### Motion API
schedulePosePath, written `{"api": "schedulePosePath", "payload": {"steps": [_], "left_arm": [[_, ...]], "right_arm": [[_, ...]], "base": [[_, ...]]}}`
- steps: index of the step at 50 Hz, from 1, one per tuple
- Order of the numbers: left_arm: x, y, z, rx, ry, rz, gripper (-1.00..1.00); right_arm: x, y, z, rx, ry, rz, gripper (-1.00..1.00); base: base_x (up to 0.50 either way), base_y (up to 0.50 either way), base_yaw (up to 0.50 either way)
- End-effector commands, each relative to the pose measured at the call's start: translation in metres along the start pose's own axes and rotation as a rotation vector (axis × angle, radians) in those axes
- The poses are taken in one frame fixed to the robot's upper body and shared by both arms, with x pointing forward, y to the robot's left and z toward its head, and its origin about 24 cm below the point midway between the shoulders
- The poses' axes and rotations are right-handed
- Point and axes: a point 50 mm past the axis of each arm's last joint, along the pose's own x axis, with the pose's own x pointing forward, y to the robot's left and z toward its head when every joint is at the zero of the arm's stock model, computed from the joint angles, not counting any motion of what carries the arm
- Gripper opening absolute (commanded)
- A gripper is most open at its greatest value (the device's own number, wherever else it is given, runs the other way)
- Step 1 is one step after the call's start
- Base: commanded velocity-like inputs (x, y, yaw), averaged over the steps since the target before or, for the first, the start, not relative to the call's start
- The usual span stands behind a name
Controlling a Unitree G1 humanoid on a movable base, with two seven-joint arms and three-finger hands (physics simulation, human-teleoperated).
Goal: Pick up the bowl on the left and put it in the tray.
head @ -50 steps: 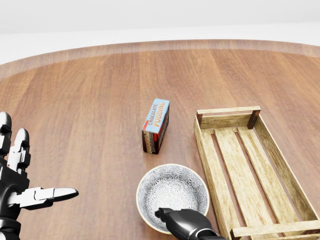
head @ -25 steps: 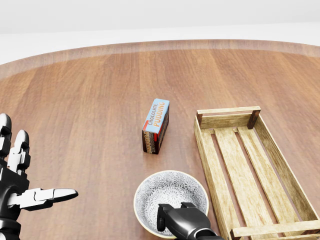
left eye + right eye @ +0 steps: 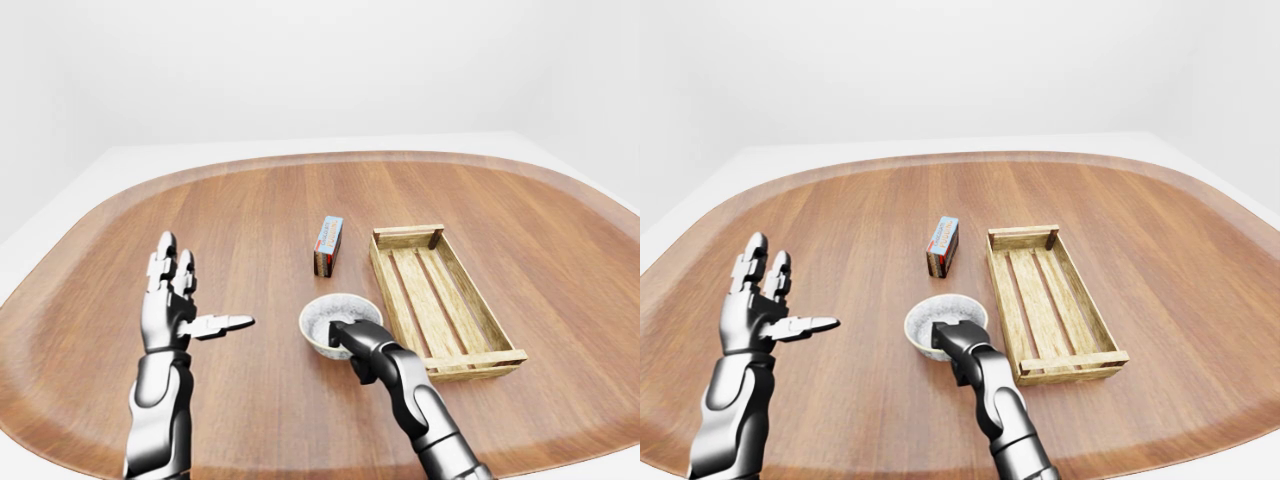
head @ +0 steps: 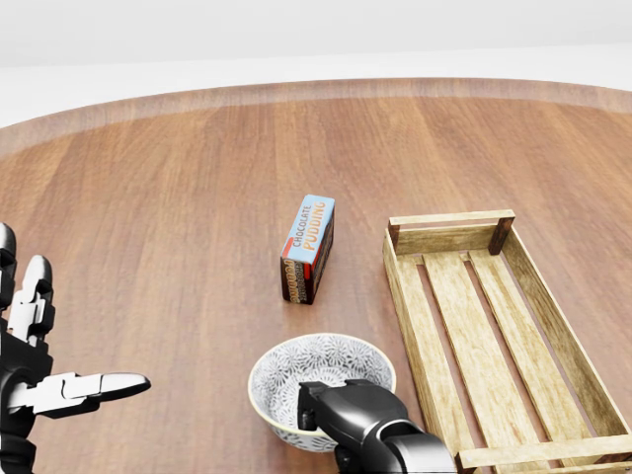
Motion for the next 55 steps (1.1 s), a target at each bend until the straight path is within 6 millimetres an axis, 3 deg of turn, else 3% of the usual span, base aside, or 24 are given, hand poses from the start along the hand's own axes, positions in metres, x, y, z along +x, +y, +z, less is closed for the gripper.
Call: {"api": "schedulePosePath", "payload": {"steps": [1,10,20,35,43,55], "left_arm": [[-0.001,-0.008,-0.008,0.004,0.028,-0.001,1.0],[-0.002,-0.008,-0.008,0.002,0.029,-0.002,1.0],[-0.003,-0.007,-0.006,0.002,0.026,0.002,1.0],[-0.003,-0.006,-0.008,-0.002,0.027,0.0,1.0],[-0.002,-0.004,-0.009,0.0,0.026,0.003,1.0],[-0.001,-0.007,-0.006,0.0,0.022,-0.002,1.0]], "right_arm": [[0.0,-0.014,0.011,-0.067,0.001,0.03,-1.0],[-0.005,-0.03,0.018,-0.094,-0.006,-0.008,-1.0],[-0.021,-0.071,0.028,-0.13,-0.019,-0.186,-1.0],[-0.045,-0.115,0.041,-0.184,-0.019,-0.393,-1.0],[-0.056,-0.139,0.025,-0.179,0.026,-0.474,-1.0],[-0.061,-0.146,-0.003,-0.163,0.092,-0.479,-1.0]], "base": [[0.0,0.0,0.0],[0.0,0.0,0.0],[0.0,0.0,0.0],[0.0,0.0,0.0],[0.0,0.0,0.0],[0.0,0.0,0.0]]}}
